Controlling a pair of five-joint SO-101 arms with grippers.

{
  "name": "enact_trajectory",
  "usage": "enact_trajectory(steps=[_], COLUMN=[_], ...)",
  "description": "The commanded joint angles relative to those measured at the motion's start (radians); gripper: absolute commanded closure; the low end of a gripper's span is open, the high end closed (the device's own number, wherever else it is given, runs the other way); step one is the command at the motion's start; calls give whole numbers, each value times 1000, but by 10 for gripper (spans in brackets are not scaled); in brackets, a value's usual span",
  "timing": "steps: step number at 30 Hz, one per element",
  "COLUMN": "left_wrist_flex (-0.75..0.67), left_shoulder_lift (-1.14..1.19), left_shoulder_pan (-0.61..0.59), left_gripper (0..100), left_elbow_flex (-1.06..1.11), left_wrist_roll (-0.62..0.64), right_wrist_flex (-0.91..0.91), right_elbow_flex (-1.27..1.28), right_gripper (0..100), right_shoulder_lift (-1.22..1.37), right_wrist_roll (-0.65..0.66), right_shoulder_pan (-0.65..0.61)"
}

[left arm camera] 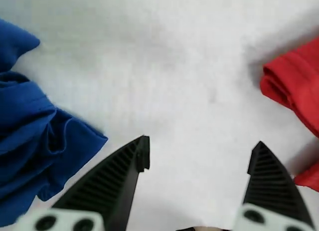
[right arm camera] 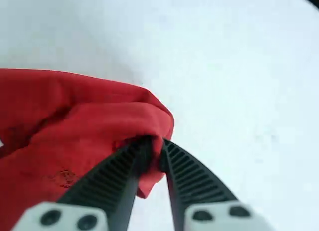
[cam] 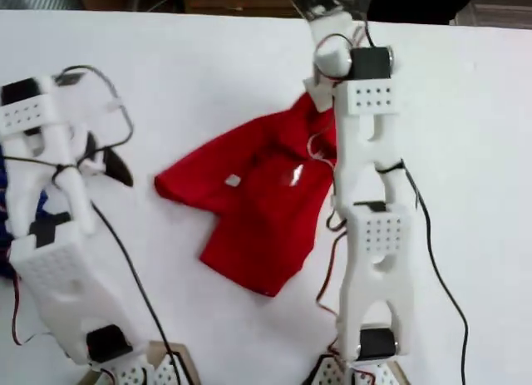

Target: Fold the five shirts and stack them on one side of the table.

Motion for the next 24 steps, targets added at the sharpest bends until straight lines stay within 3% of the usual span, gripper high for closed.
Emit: enact_trajectory(steps=[1, 4, 12, 19, 24], left_wrist_flex=[9, 9, 15, 8, -57], left_shoulder_lift=[-58, -58, -69, -18, 49], left_shoulder_pan=[94, 172, 341, 416, 394], left_gripper=[668, 668, 667, 668, 668], left_elbow_flex=[2, 2, 2, 70, 27], left_wrist_roll=[-52, -72, -189, -468, -503], right_wrist_flex=[5, 47, 53, 53, 53], right_elbow_flex=[-107, -163, -232, -230, -227], right_gripper=[837, 752, 783, 783, 785], right_shoulder_lift=[50, 64, 31, -16, -28], right_wrist_roll=[8, 11, 12, 12, 12], right_shoulder_pan=[74, 125, 268, 328, 346])
